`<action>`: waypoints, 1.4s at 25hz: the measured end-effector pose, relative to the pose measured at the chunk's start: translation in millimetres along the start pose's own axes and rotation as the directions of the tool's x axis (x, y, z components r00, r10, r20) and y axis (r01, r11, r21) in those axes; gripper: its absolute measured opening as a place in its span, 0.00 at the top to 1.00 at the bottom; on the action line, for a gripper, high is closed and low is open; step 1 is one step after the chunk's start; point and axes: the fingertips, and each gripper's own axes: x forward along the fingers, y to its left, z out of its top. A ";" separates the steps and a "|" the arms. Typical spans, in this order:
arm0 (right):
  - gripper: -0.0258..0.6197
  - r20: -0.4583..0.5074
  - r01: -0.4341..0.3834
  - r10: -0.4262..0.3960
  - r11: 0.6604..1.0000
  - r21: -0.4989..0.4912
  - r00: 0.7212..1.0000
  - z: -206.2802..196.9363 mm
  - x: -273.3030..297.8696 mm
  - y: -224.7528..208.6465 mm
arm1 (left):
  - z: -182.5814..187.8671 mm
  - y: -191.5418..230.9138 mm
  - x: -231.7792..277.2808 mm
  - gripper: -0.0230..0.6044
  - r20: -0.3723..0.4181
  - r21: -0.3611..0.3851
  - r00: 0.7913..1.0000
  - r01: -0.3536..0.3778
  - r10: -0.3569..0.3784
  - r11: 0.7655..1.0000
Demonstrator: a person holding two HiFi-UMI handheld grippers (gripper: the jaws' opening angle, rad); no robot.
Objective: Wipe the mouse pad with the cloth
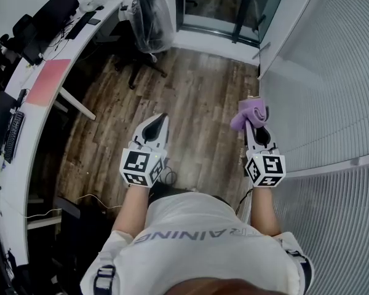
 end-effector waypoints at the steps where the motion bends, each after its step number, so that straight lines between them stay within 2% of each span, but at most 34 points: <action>1: 0.82 0.008 0.003 -0.003 1.000 0.003 1.000 1.2 1.0 -0.1 | 0.0 1.7 0.4 0.91 0.000 -0.001 1.000 0.000 0.000 1.000; 9: 0.82 0.016 -0.032 0.031 0.999 0.020 0.999 2.9 30.7 17.5 | 1.8 30.8 4.6 0.91 0.001 -0.006 1.000 -0.014 0.014 1.000; 15: 0.82 0.005 -0.105 0.105 0.994 0.020 0.994 8.3 88.5 64.2 | 1.8 97.9 -6.4 0.91 0.000 -0.027 0.996 -0.085 0.085 0.996; 22: 0.82 -0.011 -0.195 0.195 0.981 0.003 0.981 26.5 175.7 150.2 | 15.8 206.0 -28.3 0.91 0.009 -0.042 0.986 -0.164 0.164 0.986; 29: 0.82 -0.011 -0.296 0.296 0.955 -0.015 0.955 41.5 252.7 255.3 | 18.1 319.9 -74.1 0.91 0.006 -0.073 0.965 -0.263 0.264 0.962; 35: 0.82 -0.028 -0.379 0.379 0.925 -0.031 0.925 47.7 298.1 318.6 | 16.9 378.1 -102.6 0.91 0.004 -0.100 0.944 -0.328 0.330 0.939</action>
